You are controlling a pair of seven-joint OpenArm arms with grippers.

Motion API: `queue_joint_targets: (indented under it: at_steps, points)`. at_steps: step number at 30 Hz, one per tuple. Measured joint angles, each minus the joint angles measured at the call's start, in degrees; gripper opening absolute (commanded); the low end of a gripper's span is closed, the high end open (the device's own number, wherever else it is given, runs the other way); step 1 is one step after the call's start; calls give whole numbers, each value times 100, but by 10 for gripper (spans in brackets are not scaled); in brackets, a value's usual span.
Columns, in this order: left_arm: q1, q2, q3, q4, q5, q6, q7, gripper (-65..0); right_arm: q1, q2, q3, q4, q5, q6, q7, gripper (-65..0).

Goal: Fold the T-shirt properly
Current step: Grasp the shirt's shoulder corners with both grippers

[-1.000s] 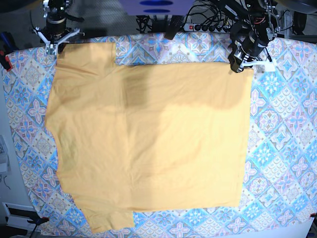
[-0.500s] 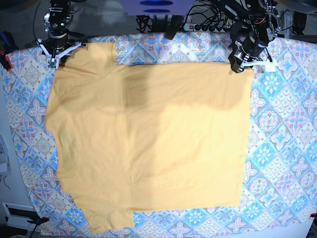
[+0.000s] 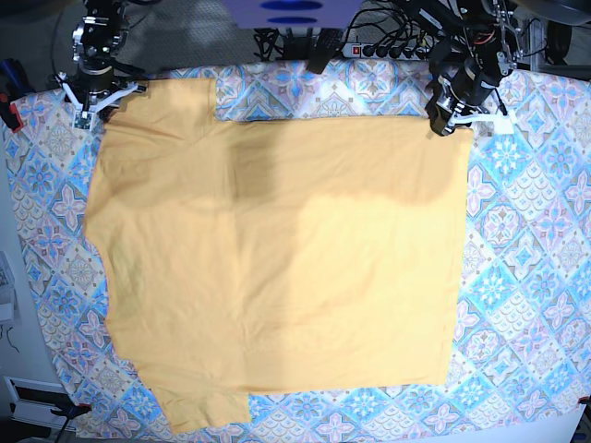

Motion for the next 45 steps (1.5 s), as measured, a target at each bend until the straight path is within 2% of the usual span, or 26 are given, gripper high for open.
queue_joint_targets:
  at_steps: [8, 14, 22, 40, 45]
  points:
    - [-15, 7, 2, 0, 0, 0, 0, -650, -210, -24, -37, 37, 22, -22, -50, -451]
    - [-13, 0, 0, 0, 2, 2, -2, -650, -205, 26, -39, 9, 826, -63, -162, -450]
    - [-28, 0, 0, -2, 4, 0, -2, -650, -205, 59, -280, 35, 774, -175, -243, -450]
    - [-28, -2, 0, -2, 7, 2, 0, -650, -275, 39, -372, 170, 817, -109, -326, -453]
    - [-28, 0, 0, -7, 7, 2, -2, -650, -289, 87, -673, 173, 748, -267, -267, -453]
